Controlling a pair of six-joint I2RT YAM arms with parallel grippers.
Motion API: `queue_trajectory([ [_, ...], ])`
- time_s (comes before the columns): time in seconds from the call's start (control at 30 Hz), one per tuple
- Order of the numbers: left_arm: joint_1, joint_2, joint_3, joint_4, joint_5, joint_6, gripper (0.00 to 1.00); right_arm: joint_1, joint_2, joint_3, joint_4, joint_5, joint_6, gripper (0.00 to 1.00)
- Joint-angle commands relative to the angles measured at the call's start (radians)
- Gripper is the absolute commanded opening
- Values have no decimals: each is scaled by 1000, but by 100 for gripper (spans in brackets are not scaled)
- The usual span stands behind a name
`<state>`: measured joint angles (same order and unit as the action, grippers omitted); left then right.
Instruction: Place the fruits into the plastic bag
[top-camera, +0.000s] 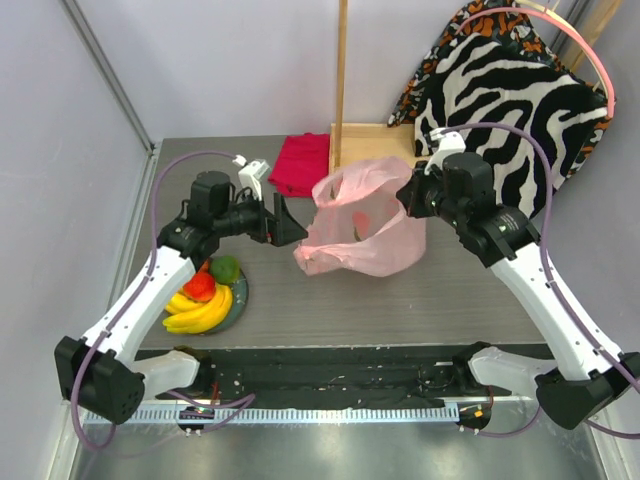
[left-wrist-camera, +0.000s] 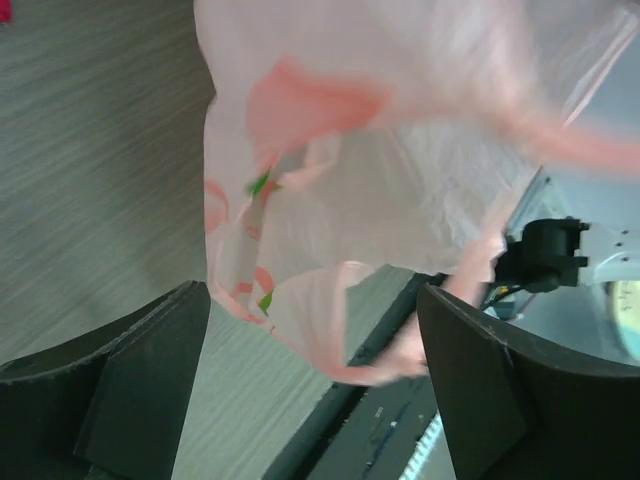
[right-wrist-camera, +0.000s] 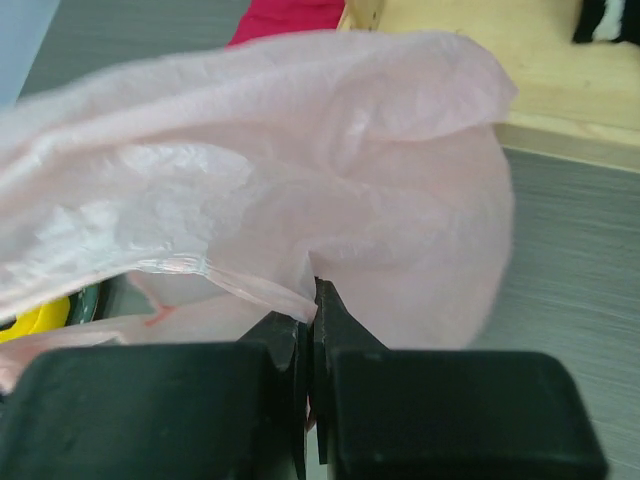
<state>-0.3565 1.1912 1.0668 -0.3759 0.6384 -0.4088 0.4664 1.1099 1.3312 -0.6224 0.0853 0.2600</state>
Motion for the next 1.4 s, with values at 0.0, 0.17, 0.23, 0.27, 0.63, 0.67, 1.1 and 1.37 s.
queue_trajectory([
  [0.0,-70,-58,36,-23,-150,100,91,-2,4,-6,6,-114,5,1],
  [0.17,-148,-44,6,-37,-317,108,95,-2,4,-53,53,-183,50,1],
  [0.23,-189,-42,-17,-29,-325,91,96,-2,4,-61,73,-197,73,1],
  [0.27,-220,-48,-30,-17,-330,85,97,-2,7,-66,79,-200,79,1],
  [0.63,-354,-225,-137,157,-389,139,100,-2,48,-75,75,-173,93,1],
  [0.67,-377,-226,-136,160,-387,146,100,-2,51,-79,76,-177,99,1],
  [1.1,-636,-55,-34,160,-808,265,100,-3,50,-86,99,-222,117,1],
  [1.37,-641,-28,-13,189,-1115,258,100,-3,19,-112,109,-263,102,1],
])
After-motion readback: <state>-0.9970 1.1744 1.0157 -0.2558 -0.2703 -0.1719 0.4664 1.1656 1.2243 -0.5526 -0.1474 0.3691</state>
